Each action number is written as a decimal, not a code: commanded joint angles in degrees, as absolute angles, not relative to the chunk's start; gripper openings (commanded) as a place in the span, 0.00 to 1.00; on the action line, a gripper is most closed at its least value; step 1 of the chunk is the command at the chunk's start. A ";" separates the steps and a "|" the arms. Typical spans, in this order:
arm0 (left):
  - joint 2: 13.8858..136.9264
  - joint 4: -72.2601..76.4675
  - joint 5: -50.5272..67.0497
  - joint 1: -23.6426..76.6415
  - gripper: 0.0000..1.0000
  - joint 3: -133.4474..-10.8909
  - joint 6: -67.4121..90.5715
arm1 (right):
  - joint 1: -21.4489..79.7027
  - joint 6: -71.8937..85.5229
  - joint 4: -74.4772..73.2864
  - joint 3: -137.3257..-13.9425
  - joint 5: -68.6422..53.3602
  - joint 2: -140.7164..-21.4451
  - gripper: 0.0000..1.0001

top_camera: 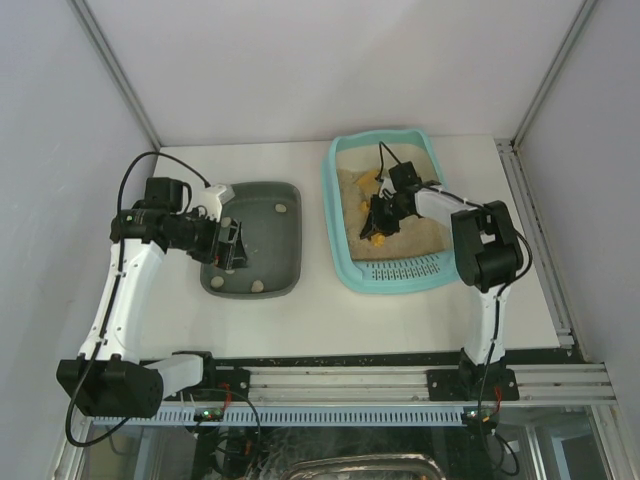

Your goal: Clean the litter box

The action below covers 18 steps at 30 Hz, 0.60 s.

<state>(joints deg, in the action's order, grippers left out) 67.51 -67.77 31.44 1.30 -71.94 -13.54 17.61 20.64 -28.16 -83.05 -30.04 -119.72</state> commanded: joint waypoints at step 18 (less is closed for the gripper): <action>60.38 -70.00 22.73 1.26 1.00 -68.03 -14.96 | 15.10 33.82 -5.61 -56.55 -35.13 -88.56 0.00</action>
